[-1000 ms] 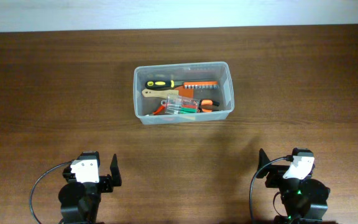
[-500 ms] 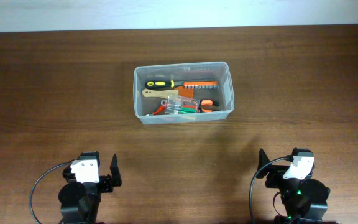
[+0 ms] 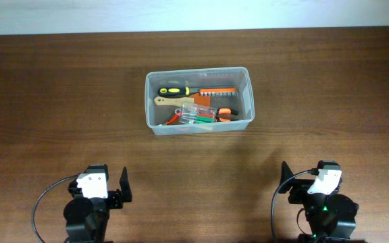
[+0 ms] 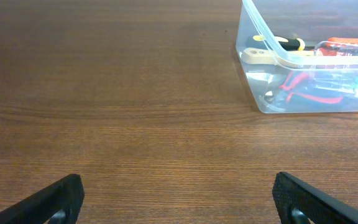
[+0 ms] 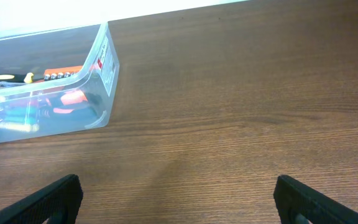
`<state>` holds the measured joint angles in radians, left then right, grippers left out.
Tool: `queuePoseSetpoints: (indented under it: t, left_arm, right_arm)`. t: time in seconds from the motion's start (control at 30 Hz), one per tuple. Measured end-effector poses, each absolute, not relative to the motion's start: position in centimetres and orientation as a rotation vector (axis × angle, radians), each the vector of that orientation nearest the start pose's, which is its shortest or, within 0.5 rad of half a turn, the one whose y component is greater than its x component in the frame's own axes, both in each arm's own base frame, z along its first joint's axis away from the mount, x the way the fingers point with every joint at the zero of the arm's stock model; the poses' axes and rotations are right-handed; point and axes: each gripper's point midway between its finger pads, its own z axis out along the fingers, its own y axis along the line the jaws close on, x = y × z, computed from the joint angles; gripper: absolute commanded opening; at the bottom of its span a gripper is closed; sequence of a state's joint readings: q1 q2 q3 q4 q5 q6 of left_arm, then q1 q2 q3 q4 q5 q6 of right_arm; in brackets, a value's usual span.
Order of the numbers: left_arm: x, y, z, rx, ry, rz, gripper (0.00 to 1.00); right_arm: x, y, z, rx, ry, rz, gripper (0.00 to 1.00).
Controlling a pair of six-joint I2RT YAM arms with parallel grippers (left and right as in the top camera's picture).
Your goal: Pack container
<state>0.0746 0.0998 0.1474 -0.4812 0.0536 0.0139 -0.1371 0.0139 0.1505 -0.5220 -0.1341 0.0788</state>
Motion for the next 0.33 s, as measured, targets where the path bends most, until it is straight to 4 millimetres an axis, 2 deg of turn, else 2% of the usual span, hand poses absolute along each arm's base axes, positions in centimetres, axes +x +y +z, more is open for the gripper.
queuePoseSetpoints:
  t: [0.33]
  left_arm:
    - [22.22,0.74,10.82,-0.026,2.004,0.003,0.99]
  right_arm:
    - [21.81,-0.69,11.81,0.122,1.950,0.092,0.99]
